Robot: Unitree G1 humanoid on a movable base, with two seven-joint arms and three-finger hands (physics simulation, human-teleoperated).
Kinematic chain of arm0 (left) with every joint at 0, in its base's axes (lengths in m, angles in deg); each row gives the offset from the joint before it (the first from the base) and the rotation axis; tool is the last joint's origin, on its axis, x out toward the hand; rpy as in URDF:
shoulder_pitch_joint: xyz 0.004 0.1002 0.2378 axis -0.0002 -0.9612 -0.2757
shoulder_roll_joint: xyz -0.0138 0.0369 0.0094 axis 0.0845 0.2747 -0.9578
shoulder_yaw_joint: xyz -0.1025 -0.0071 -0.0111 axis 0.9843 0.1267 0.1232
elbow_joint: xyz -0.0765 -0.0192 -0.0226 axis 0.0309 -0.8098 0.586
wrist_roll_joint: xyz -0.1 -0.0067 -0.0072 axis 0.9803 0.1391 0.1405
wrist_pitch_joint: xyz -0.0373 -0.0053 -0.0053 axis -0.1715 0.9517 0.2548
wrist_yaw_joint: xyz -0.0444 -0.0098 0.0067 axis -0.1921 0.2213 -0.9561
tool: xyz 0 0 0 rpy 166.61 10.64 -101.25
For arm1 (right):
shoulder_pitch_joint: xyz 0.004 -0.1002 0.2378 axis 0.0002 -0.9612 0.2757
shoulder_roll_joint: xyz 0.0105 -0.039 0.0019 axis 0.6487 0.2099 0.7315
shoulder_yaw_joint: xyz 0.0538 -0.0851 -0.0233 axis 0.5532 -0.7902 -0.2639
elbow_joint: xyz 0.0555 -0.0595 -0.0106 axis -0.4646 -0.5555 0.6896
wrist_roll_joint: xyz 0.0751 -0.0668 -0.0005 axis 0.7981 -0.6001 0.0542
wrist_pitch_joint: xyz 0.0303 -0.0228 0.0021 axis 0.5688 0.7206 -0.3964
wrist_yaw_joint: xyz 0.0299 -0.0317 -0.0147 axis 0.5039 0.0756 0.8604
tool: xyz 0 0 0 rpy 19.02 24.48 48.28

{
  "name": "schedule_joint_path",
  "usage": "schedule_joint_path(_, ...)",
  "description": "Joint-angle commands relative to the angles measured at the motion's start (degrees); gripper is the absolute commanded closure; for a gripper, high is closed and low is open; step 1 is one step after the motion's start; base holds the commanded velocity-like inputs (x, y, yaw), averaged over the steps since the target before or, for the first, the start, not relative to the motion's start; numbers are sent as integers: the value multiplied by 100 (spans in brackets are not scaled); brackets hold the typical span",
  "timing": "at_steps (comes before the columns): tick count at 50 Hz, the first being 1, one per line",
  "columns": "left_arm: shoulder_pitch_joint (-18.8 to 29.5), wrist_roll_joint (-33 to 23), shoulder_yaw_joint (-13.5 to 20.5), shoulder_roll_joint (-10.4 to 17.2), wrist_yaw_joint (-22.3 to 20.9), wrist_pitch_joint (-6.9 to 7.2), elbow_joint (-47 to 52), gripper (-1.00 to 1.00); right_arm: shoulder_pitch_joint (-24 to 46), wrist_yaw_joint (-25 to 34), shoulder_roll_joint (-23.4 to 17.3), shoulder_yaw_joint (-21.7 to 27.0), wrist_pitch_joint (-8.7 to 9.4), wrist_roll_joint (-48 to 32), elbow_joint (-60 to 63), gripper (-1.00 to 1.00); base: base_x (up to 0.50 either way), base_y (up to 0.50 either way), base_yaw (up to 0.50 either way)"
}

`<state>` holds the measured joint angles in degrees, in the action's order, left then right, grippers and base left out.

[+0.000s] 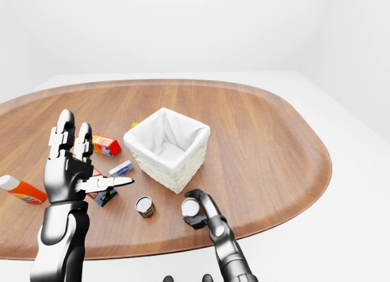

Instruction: Pick up the alphabet soup, and put it in the basket.

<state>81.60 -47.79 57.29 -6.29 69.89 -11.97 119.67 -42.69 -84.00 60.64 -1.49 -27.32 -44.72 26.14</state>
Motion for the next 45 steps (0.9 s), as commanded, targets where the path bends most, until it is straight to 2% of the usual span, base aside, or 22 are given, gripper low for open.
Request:
schedule_joint_path(1, -3, -3, 2, -2, 2, 0, 14, -100, -27, 89, 15, -42, -37, -3, -105, 100, 0, 0, 0)
schedule_joint_path(9, 11, 1, 4, -1, 11, 0, 10, -100, -83, 142, 19, -45, 67, 11, 76, 100, 0, 0, 0)
schedule_joint_path(22, 10, 1, -8, -4, 13, 0, -18, -100, -101, 148, 14, -45, 97, 29, 137, 100, 0, 0, 0)
schedule_joint_path(23, 24, 7, -2, -1, 21, 0, 3, -100, -177, 244, 10, -28, 253, 67, 487, 100, 0, 0, 0)
schedule_joint_path(28, 20, 13, 11, 4, 20, 0, 3, -100, -477, 428, -25, -62, 734, 108, 1501, 100, 0, 0, 0)
schedule_joint_path(30, 20, 16, 9, 2, 21, 0, 14, -100, -520, 467, -42, -70, 834, 136, 1699, 100, 0, 0, 0)
schedule_joint_path(34, 0, 8, 4, -1, 18, 0, 47, -100, -745, 622, -62, -124, 853, 199, 2458, 100, 0, 0, 0)
schedule_joint_path(45, 17, 18, 16, 3, 21, 0, 55, -100, -923, 673, -169, -76, 853, 252, 3192, 100, 0, 0, 0)
